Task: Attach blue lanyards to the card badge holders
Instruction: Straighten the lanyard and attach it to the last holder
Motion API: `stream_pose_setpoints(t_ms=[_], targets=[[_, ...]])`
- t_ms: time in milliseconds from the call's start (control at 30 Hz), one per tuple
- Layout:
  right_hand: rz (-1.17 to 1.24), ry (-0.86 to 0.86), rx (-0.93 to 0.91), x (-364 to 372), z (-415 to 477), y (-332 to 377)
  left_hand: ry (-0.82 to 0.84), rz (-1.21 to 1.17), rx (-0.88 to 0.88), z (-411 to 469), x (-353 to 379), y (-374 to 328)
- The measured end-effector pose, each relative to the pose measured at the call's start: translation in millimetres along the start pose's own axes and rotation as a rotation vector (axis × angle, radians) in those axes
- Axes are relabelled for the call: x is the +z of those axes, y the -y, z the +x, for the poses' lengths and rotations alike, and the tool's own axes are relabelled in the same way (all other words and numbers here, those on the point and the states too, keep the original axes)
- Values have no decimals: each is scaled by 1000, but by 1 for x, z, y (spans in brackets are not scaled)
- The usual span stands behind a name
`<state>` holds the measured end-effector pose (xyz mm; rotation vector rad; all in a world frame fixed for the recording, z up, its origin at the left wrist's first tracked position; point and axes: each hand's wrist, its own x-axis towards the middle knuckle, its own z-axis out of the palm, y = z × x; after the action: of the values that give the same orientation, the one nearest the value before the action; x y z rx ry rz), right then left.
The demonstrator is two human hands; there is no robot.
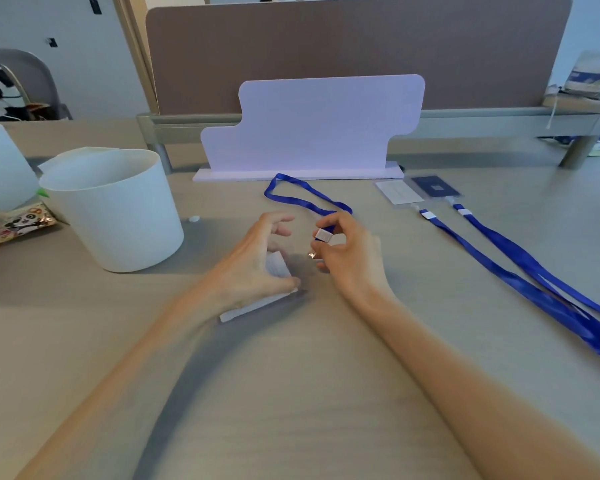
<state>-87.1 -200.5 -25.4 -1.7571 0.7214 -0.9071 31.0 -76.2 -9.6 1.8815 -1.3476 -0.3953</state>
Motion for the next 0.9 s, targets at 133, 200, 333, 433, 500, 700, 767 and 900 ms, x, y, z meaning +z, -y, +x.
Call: stream_pose_setpoints(t_ms=[133,200,333,433,500,700,767,900], targets=[[-13,14,-46,1,-4,3,-118,-107,87,1,-2,-12],[-9,1,-60,0,-5,4,-143,-139,98,0,-3,-14],[82,-9,-45,-5,-7,11,-170,-158,93,-1,-3,-16],[148,9,-55,-6,-11,17,-171,-148,86,0,-1,-16],[185,-1,-45,-6,-12,22,-172,-145,72,1,0,-15],[306,-1,44,-9,-12,22,-197,-86,-29,3,1,-14],[241,10,38,-8,-13,20,-195,-70,-61,4,2,-12],[231,27,49,-9,-12,25,-134,-105,-86,5,3,-8]])
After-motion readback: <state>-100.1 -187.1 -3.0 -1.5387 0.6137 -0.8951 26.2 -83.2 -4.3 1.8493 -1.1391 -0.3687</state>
